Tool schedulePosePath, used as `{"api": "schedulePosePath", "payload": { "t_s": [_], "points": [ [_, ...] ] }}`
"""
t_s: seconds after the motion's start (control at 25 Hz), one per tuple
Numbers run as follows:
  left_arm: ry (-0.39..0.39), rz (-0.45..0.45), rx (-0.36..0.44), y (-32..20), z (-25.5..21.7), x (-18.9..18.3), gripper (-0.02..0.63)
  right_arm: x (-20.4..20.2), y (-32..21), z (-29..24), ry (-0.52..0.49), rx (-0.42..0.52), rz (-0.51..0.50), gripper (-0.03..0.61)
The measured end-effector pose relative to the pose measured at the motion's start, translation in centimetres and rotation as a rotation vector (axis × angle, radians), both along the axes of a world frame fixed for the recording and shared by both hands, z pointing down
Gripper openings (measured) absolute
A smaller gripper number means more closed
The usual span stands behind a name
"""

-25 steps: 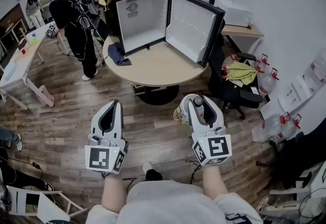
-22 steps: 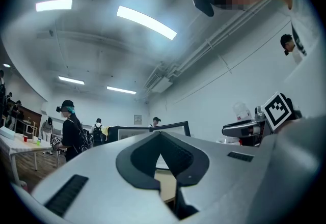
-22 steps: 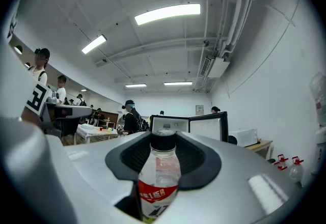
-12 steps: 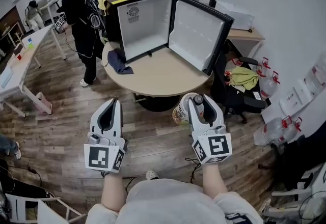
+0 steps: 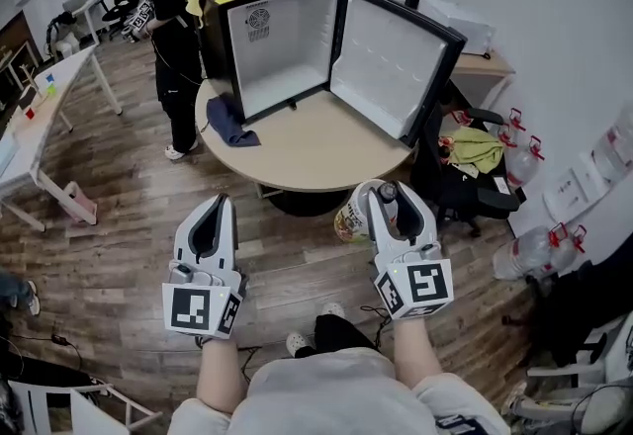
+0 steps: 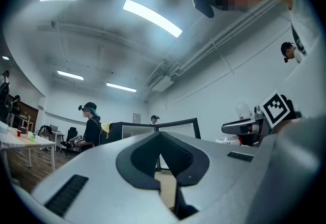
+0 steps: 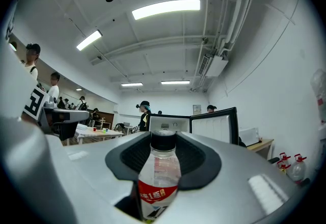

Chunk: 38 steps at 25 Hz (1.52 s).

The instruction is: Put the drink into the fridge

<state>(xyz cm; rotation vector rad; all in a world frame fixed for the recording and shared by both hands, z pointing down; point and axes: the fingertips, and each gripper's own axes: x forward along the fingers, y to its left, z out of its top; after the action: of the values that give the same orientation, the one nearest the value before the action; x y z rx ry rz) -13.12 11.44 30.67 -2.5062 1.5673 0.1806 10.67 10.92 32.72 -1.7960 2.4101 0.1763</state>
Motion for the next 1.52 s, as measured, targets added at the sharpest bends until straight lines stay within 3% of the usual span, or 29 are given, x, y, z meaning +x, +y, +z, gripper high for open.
{"api": "schedulePosePath", "payload": {
  "t_s": [0.36,0.88,1.52],
  "points": [
    [0.002,-0.03,-0.008,-4.9,0.3,-1.1,0.006,0.1,-5.5,0.1,-0.005,-0.001,0.003,0.159],
    [0.014,-0.116,0.019,-16.4,-1.6,-1.5,0.006,-0.6,-19.2,-1.9,-0.003,0.023,-0.088,0.158],
    [0.025,-0.213,0.083,-25.2,-3.6,1.3,0.006,0.9,-30.2,-2.9,-0.012,0.049,-0.208,0.158]
  ]
}}
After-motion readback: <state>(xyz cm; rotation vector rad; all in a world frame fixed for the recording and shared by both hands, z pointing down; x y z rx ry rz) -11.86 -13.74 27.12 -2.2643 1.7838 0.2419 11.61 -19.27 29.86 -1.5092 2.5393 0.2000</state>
